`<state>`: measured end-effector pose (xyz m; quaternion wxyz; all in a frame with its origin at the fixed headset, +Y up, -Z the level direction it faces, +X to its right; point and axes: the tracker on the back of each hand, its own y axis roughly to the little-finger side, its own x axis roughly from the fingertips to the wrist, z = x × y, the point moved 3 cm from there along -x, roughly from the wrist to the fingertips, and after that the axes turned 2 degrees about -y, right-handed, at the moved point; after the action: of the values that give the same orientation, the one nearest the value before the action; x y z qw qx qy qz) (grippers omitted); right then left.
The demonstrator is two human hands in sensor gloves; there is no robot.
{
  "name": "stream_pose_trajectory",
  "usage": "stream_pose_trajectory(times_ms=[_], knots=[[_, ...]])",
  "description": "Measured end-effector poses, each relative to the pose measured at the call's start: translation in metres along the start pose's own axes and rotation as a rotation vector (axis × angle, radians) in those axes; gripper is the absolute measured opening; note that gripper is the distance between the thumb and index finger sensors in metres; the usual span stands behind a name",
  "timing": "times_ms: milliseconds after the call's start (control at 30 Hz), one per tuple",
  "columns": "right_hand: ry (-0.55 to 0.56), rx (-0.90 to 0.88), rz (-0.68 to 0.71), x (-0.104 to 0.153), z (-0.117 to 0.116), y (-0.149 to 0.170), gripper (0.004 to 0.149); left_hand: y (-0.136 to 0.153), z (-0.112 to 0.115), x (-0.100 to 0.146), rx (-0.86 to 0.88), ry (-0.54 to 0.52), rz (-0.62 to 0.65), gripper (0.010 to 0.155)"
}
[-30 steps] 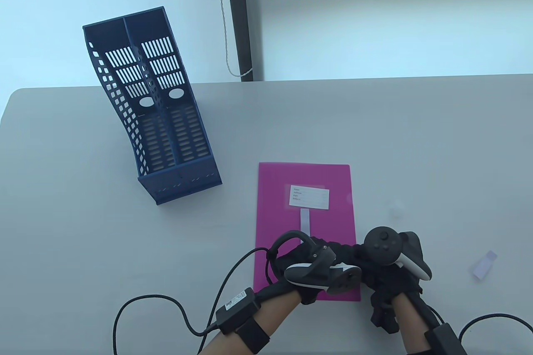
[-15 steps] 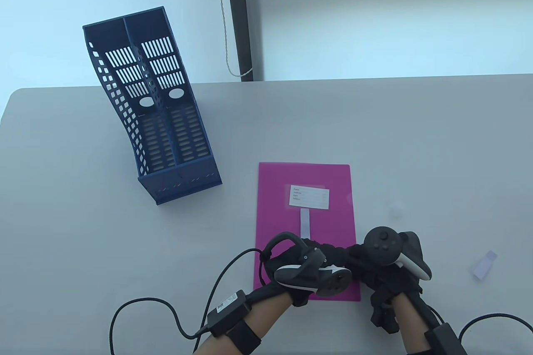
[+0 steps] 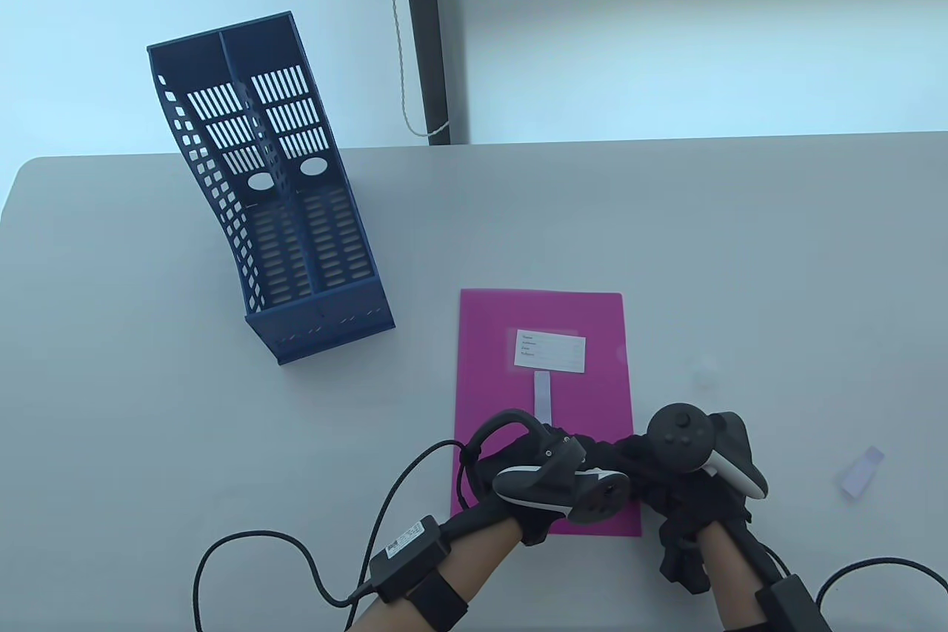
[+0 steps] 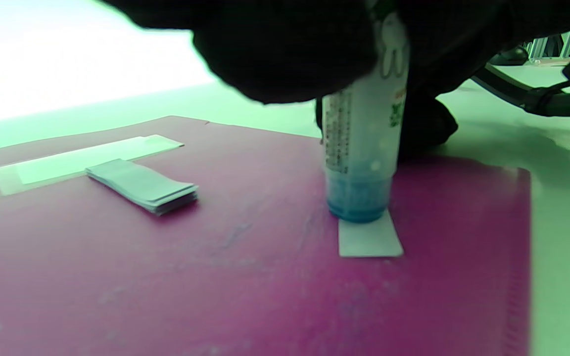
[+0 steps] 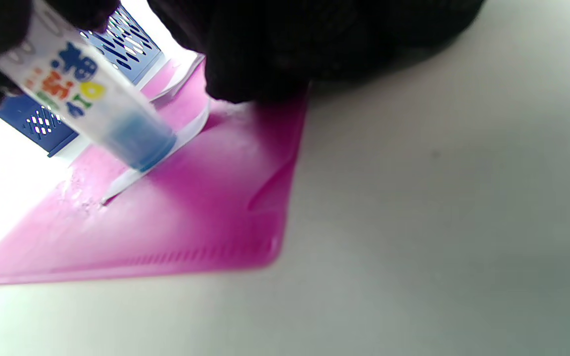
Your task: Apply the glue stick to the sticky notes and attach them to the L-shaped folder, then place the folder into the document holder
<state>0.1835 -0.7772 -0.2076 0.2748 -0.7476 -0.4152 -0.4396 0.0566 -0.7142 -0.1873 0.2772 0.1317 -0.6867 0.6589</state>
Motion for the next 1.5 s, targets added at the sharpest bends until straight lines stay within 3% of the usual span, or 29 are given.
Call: stream_pose_trajectory(times_ms=[133, 300, 467, 700, 900, 1000, 1100, 1167, 1300, 1500], knots=[[-0.003, 0.001, 0.003, 0.0, 0.0, 0.0, 0.032, 0.007, 0.003, 0.011, 0.028, 0.075, 0.008, 0.052], [-0.005, 0.001, 0.002, 0.0, 0.0, 0.0, 0.032, 0.001, 0.002, 0.007, 0.024, -0.067, 0.037, 0.053], [0.0, 0.002, 0.0, 0.0, 0.0, 0.0, 0.032, -0.005, 0.0, -0.002, -0.03, -0.182, -0.03, 0.053], [-0.007, -0.002, 0.003, -0.001, 0.0, 0.0, 0.032, 0.0, -0.002, 0.009, -0.047, 0.025, -0.081, 0.052], [-0.005, -0.002, 0.001, 0.0, 0.0, 0.0, 0.032, -0.013, -0.004, 0.006, -0.074, -0.13, -0.164, 0.054], [-0.002, 0.0, 0.001, 0.0, 0.0, 0.0, 0.032, -0.017, -0.005, 0.0, -0.082, -0.155, -0.176, 0.053], [-0.004, -0.002, 0.003, 0.0, 0.0, 0.0, 0.032, -0.014, -0.005, 0.002, -0.068, -0.099, -0.157, 0.053], [-0.006, -0.002, 0.005, 0.0, 0.0, 0.0, 0.032, -0.009, -0.003, 0.011, -0.076, 0.002, -0.152, 0.052], [-0.018, -0.01, 0.003, -0.001, 0.0, 0.001, 0.032, -0.007, -0.002, 0.018, -0.065, -0.072, -0.132, 0.052], [-0.007, -0.003, 0.002, -0.001, 0.0, 0.0, 0.032, -0.013, -0.002, 0.003, -0.002, -0.167, -0.106, 0.052]])
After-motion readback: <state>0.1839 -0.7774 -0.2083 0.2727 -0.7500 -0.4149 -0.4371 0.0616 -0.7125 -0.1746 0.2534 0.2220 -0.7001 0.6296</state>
